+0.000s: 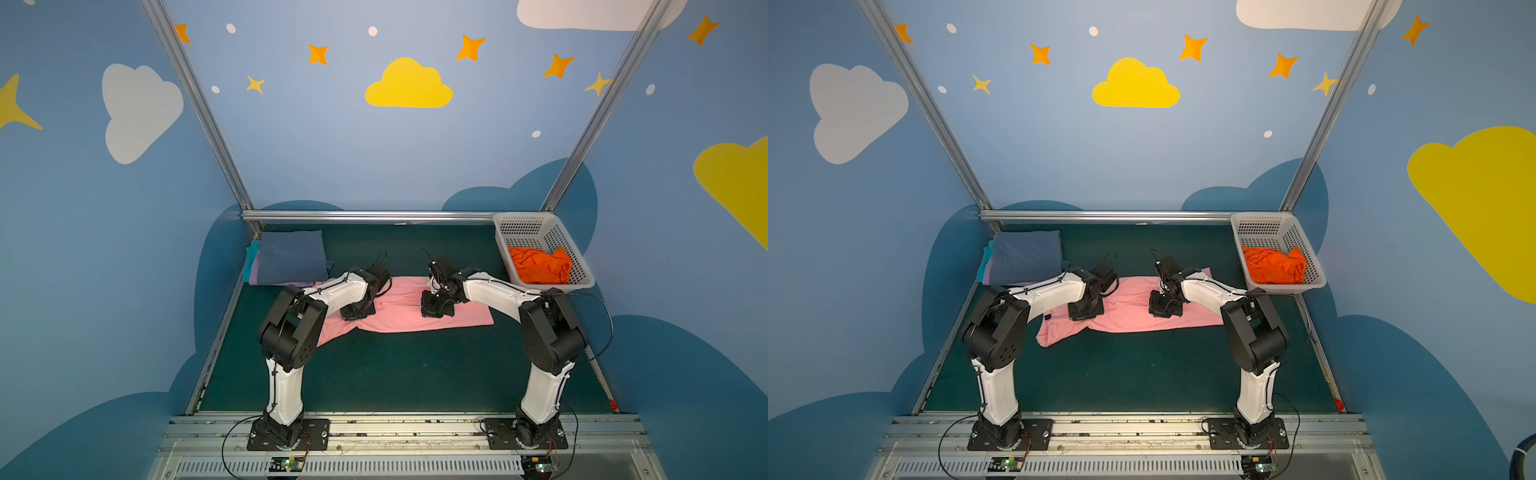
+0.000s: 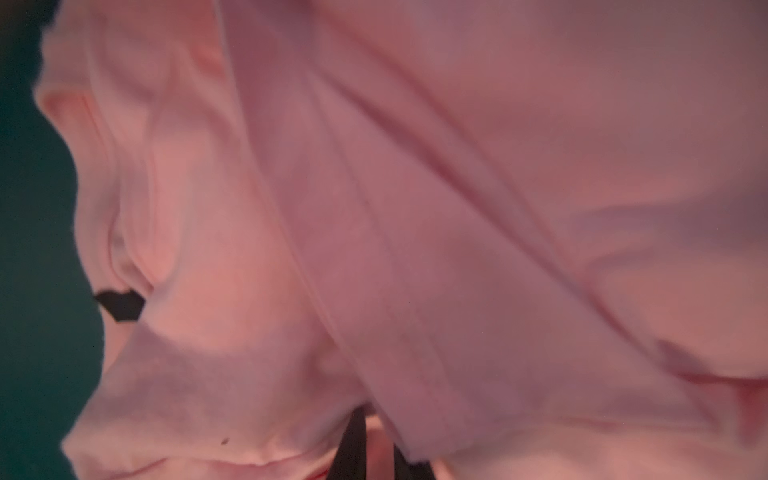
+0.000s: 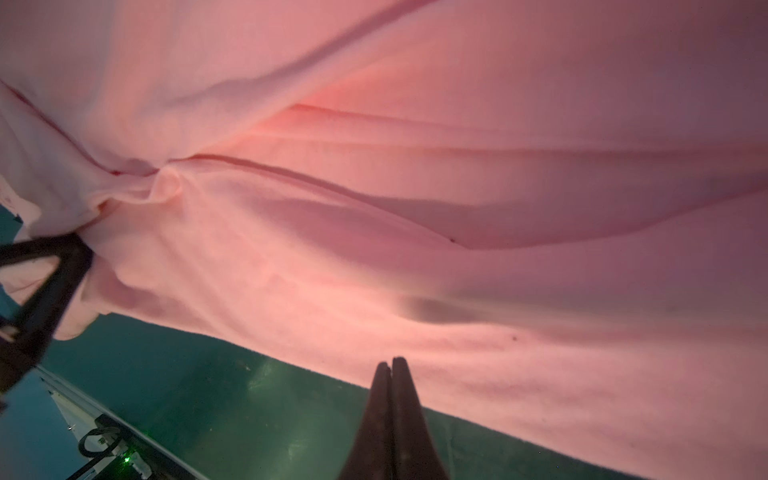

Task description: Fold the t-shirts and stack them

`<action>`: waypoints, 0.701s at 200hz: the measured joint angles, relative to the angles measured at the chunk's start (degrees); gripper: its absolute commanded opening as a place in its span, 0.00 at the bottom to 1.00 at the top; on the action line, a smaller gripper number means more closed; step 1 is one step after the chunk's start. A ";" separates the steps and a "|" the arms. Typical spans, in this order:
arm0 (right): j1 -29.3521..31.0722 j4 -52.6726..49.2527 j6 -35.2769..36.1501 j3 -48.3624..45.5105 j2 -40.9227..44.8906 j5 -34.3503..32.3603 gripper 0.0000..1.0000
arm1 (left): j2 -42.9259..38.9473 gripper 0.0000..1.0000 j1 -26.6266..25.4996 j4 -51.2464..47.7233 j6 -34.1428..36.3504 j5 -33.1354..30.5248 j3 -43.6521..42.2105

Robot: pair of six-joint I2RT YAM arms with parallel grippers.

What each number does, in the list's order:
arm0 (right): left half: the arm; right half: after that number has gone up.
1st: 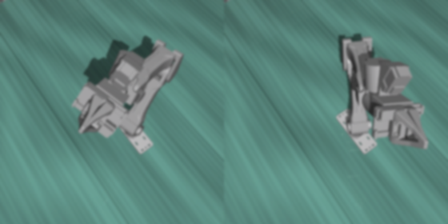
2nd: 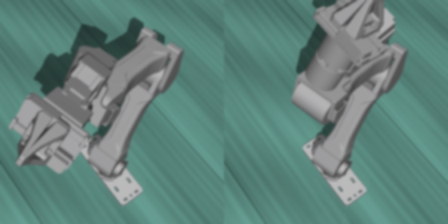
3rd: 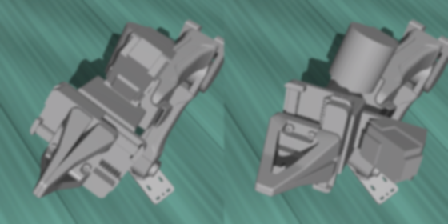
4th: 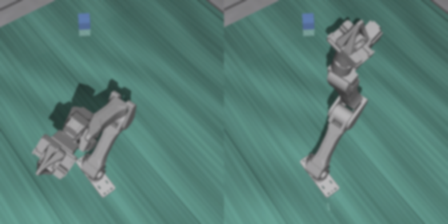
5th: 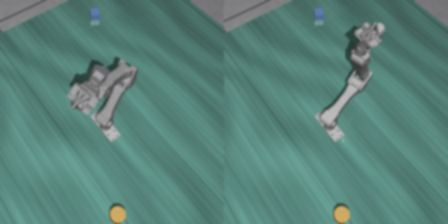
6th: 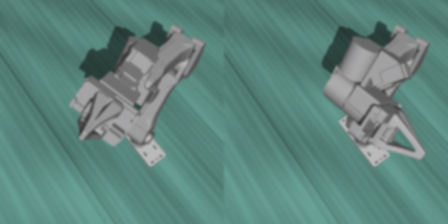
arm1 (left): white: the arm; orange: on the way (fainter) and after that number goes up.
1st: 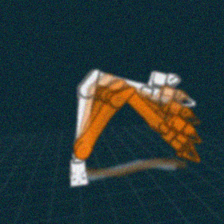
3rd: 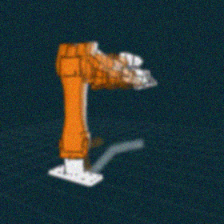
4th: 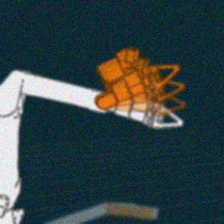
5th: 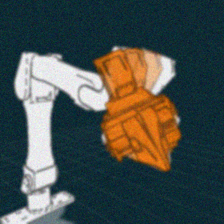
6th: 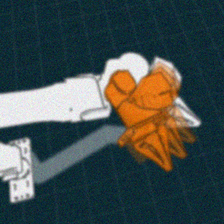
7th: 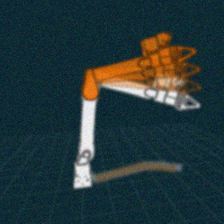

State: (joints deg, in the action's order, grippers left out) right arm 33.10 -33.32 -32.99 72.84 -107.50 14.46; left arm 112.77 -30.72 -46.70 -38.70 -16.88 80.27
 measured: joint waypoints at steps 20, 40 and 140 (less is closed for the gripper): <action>0.00 0.00 -0.02 0.00 0.00 0.00 0.00 | 3.82 0.22 0.15 -0.04 1.86 0.04 10.45; 0.00 -0.15 0.00 0.02 0.00 -0.28 0.00 | 8.52 0.21 -0.02 -0.87 3.39 0.02 21.35; 0.39 -3.96 0.48 5.01 -3.50 -6.23 0.00 | -15.23 0.34 -0.39 -2.69 -0.13 0.50 -8.81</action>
State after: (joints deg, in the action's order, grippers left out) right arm 33.50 -37.28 -32.51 77.84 -111.00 8.23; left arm 97.54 -31.11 -49.39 -38.83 -16.38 71.46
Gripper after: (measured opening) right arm 0.047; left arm 0.281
